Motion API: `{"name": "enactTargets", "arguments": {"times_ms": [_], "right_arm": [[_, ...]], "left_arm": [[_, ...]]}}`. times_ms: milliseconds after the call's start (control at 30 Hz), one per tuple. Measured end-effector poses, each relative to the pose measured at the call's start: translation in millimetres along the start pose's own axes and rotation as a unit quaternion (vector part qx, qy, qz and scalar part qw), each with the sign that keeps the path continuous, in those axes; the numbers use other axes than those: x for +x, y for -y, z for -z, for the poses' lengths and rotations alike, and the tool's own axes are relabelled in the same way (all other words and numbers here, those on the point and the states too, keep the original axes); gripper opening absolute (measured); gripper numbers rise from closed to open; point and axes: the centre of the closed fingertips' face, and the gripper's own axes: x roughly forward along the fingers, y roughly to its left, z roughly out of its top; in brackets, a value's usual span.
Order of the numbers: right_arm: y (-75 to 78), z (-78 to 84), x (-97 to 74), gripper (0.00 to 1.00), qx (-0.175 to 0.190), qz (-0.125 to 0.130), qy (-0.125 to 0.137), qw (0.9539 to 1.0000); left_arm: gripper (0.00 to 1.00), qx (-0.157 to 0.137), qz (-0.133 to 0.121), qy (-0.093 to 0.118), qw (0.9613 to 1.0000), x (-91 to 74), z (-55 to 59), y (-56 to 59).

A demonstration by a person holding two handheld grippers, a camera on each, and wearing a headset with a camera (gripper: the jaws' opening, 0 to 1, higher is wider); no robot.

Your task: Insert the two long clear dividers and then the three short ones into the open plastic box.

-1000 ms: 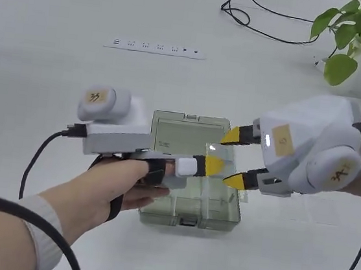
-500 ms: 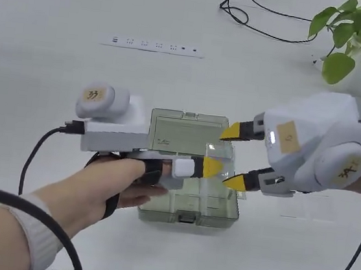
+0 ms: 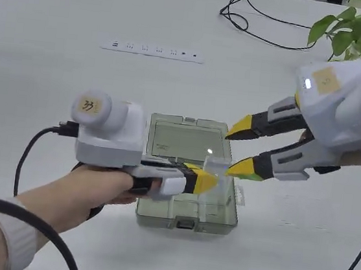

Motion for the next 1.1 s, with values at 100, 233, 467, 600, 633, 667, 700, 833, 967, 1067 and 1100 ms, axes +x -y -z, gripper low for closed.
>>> {"name": "enactTargets", "arguments": {"times_ms": [100,233,467,600,633,667,700,833,967,1067,1100], "right_arm": [[-1.8,-4.2,-1.6,0.24,0.013,-0.024,0.001,0.9996],[-8.0,-12.1,-1.6,0.18,0.034,-0.060,0.010,0.9976],[-23.7,-7.7,5.4,0.11,0.026,-0.123,-0.024,0.9917],[-32.7,-5.9,8.9,0.07,0.027,-0.141,-0.041,0.9888],[-34.9,-5.5,9.5,0.06,0.022,-0.146,-0.044,0.9881],[-34.6,-4.3,10.6,0.06,0.027,-0.151,-0.046,0.9872],[-36.4,-4.5,11.7,0.06,0.026,-0.155,-0.046,0.9864],[-41.0,-7.4,12.3,0.05,0.023,-0.162,-0.050,0.9853],[-46.9,-9.1,12.3,0.04,0.020,-0.168,-0.056,0.9840],[-47.1,-7.2,12.1,0.04,0.014,-0.173,-0.061,0.9829],[-47.6,-6.8,12.1,0.03,0.011,-0.174,-0.063,0.9826]], "left_arm": [[0.00,0.037,0.011,0.002,0.9992,-2.6,-2.9,5.7],[0.00,0.090,0.013,-0.017,0.9957,-4.4,0.2,6.5],[0.00,0.130,0.028,-0.032,0.9906,-5.8,6.6,16.6],[0.00,0.153,0.032,-0.035,0.9870,-7.9,8.9,18.5],[0.00,0.156,0.033,-0.037,0.9865,-8.0,9.7,19.2],[0.00,0.160,0.032,-0.037,0.9859,-8.1,10.1,19.0],[0.00,0.161,0.034,-0.038,0.9857,-8.6,10.3,18.6],[0.00,0.162,0.036,-0.030,0.9857,-9.6,8.2,20.3],[0.00,0.169,0.040,-0.030,0.9844,-10.7,8.5,22.2],[0.00,0.173,0.042,-0.028,0.9836,-11.4,8.2,23.5],[0.00,0.174,0.042,-0.028,0.9834,-11.3,8.5,24.1]]}}
